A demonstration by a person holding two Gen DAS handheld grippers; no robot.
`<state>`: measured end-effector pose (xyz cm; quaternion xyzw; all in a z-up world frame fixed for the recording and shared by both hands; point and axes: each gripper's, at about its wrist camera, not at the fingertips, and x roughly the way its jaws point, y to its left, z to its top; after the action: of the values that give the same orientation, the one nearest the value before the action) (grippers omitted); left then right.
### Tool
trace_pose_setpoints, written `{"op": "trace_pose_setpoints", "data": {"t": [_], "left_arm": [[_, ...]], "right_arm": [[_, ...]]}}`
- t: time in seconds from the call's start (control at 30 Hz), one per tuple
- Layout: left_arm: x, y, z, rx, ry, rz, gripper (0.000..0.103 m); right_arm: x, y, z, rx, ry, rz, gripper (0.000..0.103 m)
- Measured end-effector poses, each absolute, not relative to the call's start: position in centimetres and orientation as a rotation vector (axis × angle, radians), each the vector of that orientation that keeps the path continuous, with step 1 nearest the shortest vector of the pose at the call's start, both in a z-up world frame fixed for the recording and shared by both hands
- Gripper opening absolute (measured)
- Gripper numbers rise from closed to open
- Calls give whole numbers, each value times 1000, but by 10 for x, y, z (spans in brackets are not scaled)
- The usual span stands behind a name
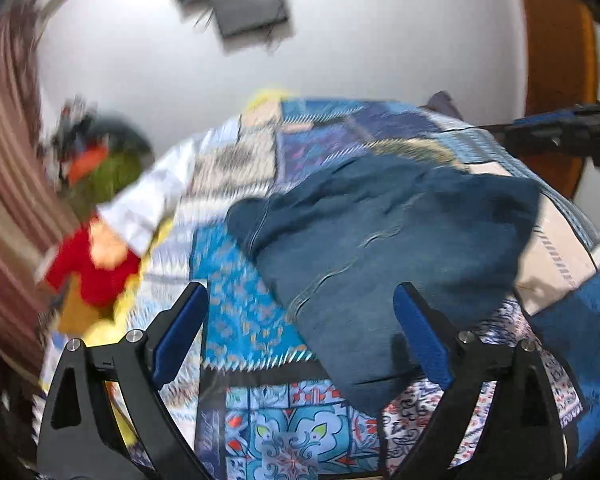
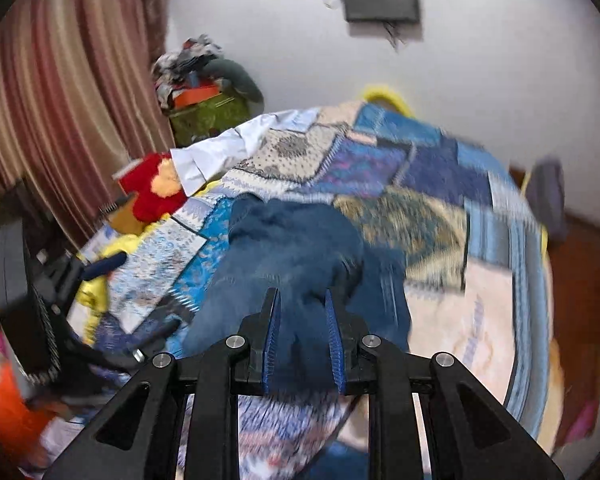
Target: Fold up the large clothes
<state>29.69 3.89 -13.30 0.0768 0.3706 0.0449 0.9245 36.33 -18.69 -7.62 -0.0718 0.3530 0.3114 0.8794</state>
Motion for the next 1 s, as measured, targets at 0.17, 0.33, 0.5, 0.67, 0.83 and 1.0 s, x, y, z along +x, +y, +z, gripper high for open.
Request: {"op": "trace_pose_setpoints", "data": {"t": [0.17,0.33,0.5,0.67,0.83,1.0], "left_arm": [[321,58,-178,-60,968,-32,94],[320,55,-218,-196,1003,-100,99],[313,62,-230,-270,1048,-168,103],[286,39,-253,119,1100,-1,103],[269,56,-244,-2,1093,-24,95],[277,50,-222,-103,1049,-160,95]], "right_arm": [[386,-151,-115,-251,865,645,19],[400,-176,-174,-352,934,550,40],[409,-238,-191,-144,1011,562,96],[410,-268,-200,30,1068,575,96],[405,-280,-200,64,1067,558,96],[411,-282,-204,115,1089,550,97]]}}
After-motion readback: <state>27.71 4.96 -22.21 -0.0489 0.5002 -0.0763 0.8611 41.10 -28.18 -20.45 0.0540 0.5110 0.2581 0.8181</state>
